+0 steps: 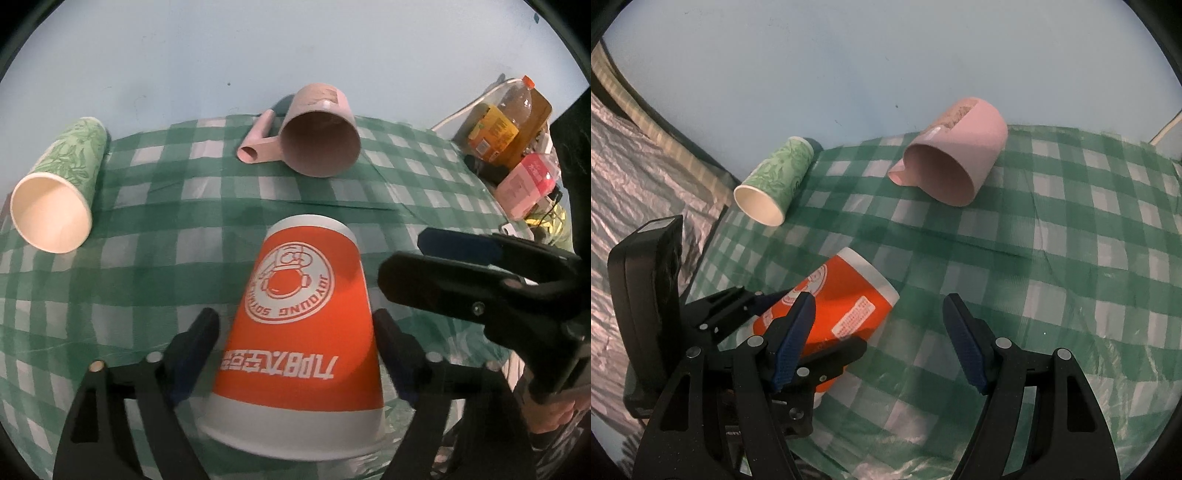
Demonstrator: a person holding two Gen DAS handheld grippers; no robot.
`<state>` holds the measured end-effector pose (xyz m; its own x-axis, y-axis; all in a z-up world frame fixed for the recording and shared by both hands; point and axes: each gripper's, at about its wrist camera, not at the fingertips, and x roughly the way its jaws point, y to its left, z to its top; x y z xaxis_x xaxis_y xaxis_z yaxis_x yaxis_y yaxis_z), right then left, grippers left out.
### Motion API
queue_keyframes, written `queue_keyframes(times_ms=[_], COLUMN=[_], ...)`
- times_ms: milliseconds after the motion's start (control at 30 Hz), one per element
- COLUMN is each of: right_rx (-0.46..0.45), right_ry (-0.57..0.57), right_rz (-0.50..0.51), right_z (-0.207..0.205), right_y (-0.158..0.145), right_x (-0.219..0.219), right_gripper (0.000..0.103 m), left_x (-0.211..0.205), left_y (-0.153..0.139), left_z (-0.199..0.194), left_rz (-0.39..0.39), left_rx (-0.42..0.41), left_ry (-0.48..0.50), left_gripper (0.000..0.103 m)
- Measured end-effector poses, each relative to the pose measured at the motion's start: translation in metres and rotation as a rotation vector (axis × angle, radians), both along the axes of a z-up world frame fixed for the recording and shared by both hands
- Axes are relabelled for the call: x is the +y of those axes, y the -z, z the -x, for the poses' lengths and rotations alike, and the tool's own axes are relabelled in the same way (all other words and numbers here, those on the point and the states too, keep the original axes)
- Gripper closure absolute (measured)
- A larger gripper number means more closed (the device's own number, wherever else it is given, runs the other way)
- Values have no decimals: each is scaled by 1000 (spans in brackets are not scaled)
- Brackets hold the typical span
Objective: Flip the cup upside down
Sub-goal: 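Lift the orange cup and rotate it so its rim faces down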
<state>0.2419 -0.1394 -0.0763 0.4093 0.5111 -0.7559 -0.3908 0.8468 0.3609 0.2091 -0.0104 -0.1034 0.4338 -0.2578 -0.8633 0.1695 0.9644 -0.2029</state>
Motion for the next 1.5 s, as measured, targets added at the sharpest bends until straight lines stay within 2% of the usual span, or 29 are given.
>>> queue_keyframes(times_ms=[467, 633, 800, 1133, 1333, 1500], right_rx=[23, 82, 134, 273, 293, 322], right_ry=[21, 70, 94, 166, 174, 170], right_rz=[-38, -106, -113, -150, -117, -93], right_z=[5, 4, 0, -15, -20, -26], right_y=[-6, -1, 8, 29, 34, 35], right_x=[3, 2, 9, 17, 28, 35], right_gripper=[29, 29, 29, 29, 28, 27], left_x=[14, 26, 43, 71, 78, 79], left_y=[-19, -28, -41, -49, -45, -47], left_z=[13, 21, 31, 46, 53, 55], left_rz=[23, 57, 70, -31, -123, -158], left_rx=[-6, -21, -54, -160, -201, -228], left_ry=[-5, -16, -41, -122, -157, -177], left_gripper=[12, 11, 11, 7, 6, 6])
